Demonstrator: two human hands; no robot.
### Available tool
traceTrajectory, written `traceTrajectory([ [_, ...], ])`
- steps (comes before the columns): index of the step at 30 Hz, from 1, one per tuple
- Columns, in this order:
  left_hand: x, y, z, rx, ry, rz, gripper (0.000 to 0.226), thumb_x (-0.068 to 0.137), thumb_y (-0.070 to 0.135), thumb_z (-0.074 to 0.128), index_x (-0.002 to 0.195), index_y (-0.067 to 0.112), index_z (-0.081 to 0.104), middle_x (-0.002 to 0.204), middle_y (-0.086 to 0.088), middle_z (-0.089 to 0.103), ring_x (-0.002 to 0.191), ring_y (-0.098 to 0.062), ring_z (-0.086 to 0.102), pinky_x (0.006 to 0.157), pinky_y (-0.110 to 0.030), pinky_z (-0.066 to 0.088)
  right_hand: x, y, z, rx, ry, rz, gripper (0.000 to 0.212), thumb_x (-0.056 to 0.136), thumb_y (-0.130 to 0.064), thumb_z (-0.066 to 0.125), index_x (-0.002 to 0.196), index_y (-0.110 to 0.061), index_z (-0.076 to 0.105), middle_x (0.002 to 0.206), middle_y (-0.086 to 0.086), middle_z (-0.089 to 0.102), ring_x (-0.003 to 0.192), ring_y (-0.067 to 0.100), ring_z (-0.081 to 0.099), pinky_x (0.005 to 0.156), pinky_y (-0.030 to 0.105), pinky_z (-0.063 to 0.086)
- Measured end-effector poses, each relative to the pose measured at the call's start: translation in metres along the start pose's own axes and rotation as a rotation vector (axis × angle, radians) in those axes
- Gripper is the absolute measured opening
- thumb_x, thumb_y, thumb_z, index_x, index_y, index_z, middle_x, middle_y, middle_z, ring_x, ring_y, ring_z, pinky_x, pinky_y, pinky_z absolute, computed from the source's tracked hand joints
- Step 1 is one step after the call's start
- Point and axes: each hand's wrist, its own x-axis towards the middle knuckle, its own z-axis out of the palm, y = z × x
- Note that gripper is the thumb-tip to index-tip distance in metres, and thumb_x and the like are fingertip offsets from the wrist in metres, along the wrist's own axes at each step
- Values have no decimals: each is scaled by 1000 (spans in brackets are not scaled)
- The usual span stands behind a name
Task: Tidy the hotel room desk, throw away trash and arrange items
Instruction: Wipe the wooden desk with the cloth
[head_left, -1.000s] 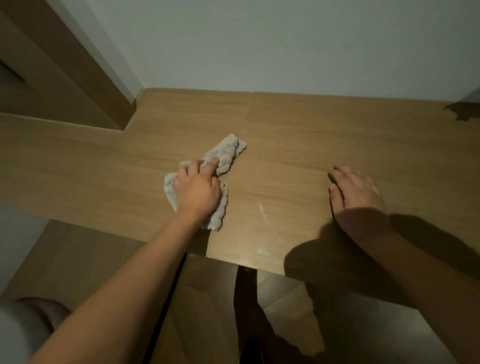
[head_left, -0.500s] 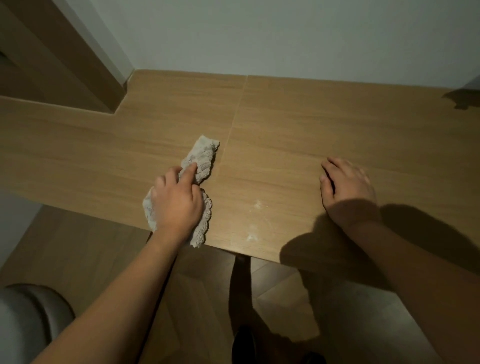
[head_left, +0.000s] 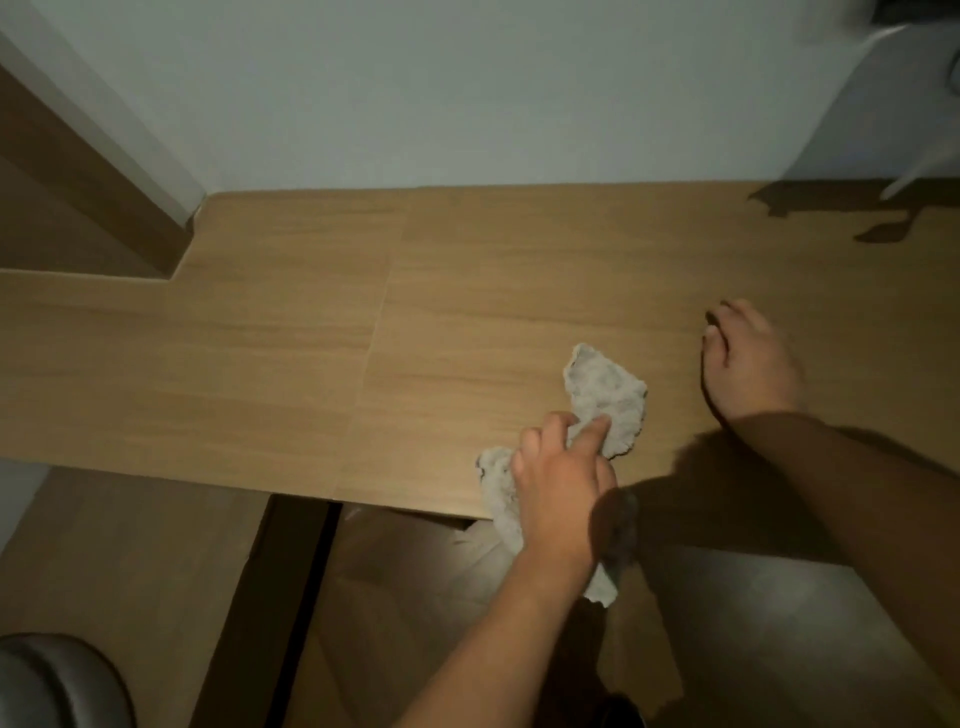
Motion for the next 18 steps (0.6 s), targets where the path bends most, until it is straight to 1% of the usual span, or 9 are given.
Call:
traceTrajectory([
  [2,15,-13,-22,-155,105,-38,48,97,29,34,139,34,57,127,7,45,112,-13,37,103,-41,39,2,12,-4,-43,-21,12,43,104,-24,39,141,-5,50,150,17,45,138,35,38,118,45,25],
  [4,49,-39,-49,-224,268,-151,48,98,23,36,141,32,54,133,-1,44,120,-20,39,108,-47,37,4,19,-3,-69,-60,15,45,105,-27,37,145,-6,46,153,14,41,142,32,33,120,41,18],
  [6,93,-69,-73,-165,361,-329,55,99,15,39,152,29,38,145,-9,42,132,-29,36,115,-52,29,3,24,5,-75,-52,18,45,106,-27,37,146,-8,45,155,12,39,144,29,31,121,39,15],
  [8,132,-90,-81,-72,380,-489,65,97,14,42,158,25,24,150,-11,42,136,-34,34,115,-52,24,5,29,15,-51,12,0,43,104,-24,40,140,-4,51,149,16,46,139,32,38,120,43,20],
  [10,158,-93,-71,55,369,-547,59,97,16,44,154,20,33,150,-13,42,134,-38,35,112,-50,23,7,33,21,-1,107,-32,40,99,-21,43,128,1,61,136,23,57,127,39,50,113,50,32],
  [12,170,-79,-52,134,331,-468,49,95,20,43,144,15,48,146,-15,45,128,-40,38,107,-48,26,9,36,24,35,170,-61,40,93,-20,45,119,4,65,126,25,62,118,42,56,106,53,40],
  [13,169,-67,-40,145,296,-369,49,93,23,40,139,15,53,143,-14,48,123,-40,41,103,-47,29,10,36,24,45,176,-68,40,92,-20,46,117,4,66,125,25,62,118,41,55,106,52,40],
  [15,149,-40,-15,156,176,-76,55,87,29,34,135,20,60,136,-10,56,112,-37,47,93,-43,32,9,33,23,49,173,-61,39,93,-18,47,120,3,66,128,24,60,122,39,52,109,49,37],
  [18,126,-11,1,126,-31,290,60,85,32,28,137,26,59,131,0,58,106,-23,44,85,-32,25,8,31,21,27,168,-64,34,95,-11,51,123,2,64,132,22,59,126,37,50,113,47,34],
])
